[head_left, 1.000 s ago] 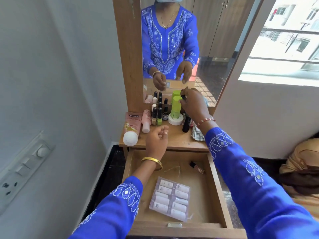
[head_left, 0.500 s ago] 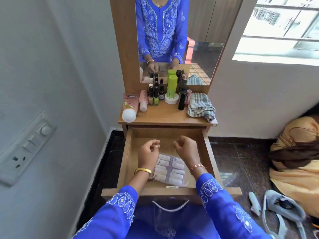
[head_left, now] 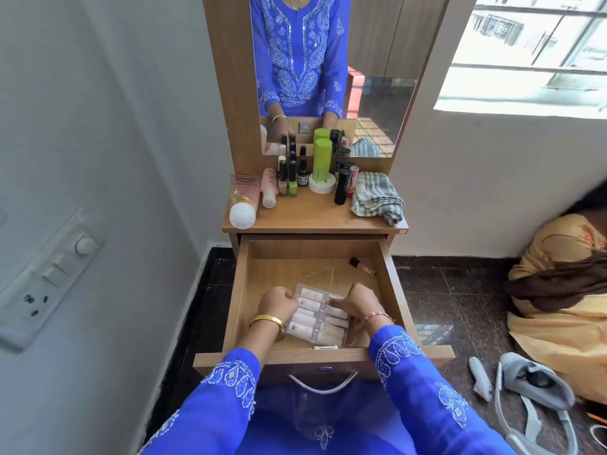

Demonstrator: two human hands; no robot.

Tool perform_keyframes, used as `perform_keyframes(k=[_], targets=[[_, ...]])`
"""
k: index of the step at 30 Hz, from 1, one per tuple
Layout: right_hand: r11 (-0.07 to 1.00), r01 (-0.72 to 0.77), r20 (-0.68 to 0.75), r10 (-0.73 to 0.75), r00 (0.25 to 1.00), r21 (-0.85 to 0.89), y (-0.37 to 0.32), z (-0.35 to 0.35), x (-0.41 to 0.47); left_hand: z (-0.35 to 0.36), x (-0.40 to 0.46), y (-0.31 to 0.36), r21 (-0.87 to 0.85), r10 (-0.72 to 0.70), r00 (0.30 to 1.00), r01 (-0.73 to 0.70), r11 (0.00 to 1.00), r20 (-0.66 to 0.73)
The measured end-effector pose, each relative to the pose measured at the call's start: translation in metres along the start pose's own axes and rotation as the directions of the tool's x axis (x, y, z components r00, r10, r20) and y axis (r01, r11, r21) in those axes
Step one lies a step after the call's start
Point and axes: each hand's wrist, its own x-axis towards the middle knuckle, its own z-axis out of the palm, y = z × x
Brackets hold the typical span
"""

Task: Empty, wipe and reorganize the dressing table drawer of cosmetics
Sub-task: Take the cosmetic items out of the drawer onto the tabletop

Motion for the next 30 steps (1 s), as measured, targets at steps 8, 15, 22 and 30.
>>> perform_keyframes(k=[8, 15, 22, 30], targets=[[1.0, 0.015, 0.015, -0.015, 1.0, 0.027, 0.0, -0.004, 0.0, -0.001, 0.0, -0.001, -0.032, -0.069, 0.993, 0.072, 0.997, 0.092], [0.937, 0.02, 0.099, -0.058, 0.993, 0.348, -0.005, -0.012, -0.006, -0.007, 0.002, -0.002, -0.008, -0.103, 0.989, 0.104, 0.995, 0.104], [0.704, 0.061, 0.112, -0.197, 0.974, 0.707, -0.006, -0.015, -0.012, -0.011, 0.0, 0.002, -0.239, -0.066, 0.998, 0.06, 0.969, -0.019], [0.303, -0.058, 0.119, -0.187, 0.975, 0.951, -0.011, -0.019, -0.015, -0.014, -0.014, 0.016, -0.672, -0.045, 0.997, -0.009, 0.741, -0.063]])
